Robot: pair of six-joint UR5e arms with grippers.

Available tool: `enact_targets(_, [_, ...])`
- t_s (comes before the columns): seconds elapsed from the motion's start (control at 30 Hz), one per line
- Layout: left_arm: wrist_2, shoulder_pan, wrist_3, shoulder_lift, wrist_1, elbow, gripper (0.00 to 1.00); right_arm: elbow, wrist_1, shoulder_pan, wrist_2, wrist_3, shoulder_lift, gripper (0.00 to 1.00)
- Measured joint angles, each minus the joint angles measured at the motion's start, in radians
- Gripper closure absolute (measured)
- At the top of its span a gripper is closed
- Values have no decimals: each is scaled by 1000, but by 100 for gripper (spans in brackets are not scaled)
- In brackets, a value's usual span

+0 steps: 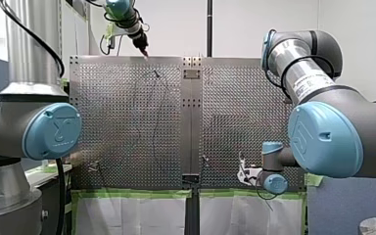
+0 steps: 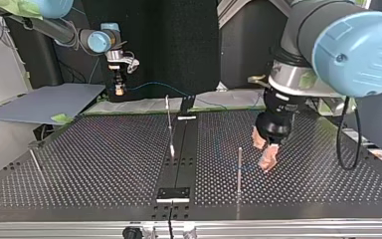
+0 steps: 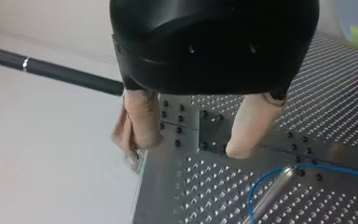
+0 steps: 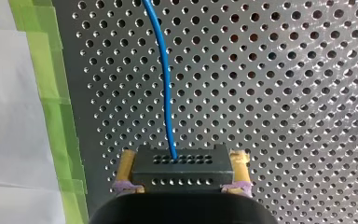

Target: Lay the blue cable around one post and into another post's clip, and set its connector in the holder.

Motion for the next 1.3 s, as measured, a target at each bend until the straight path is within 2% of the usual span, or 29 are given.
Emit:
enact_targets(0.1, [6, -15, 12, 14, 29, -31, 0, 0, 0, 0, 0, -1, 0, 100])
enact_targets(0.27, [8, -47, 0, 28, 77, -81, 0, 0, 0, 1, 0, -3, 0, 100])
enact_targets(0.53, [-54, -125, -51, 15, 159, -162, 0, 0, 1, 1, 0, -5, 0, 100])
enact_targets(1.1, [-232, -311, -120, -163, 345, -348, 0, 0, 8, 2, 0, -9, 0, 100])
enact_targets(1.3, [-278, -375, -143, -228, 410, -414, 0, 0, 9, 2, 2, -9, 0, 100])
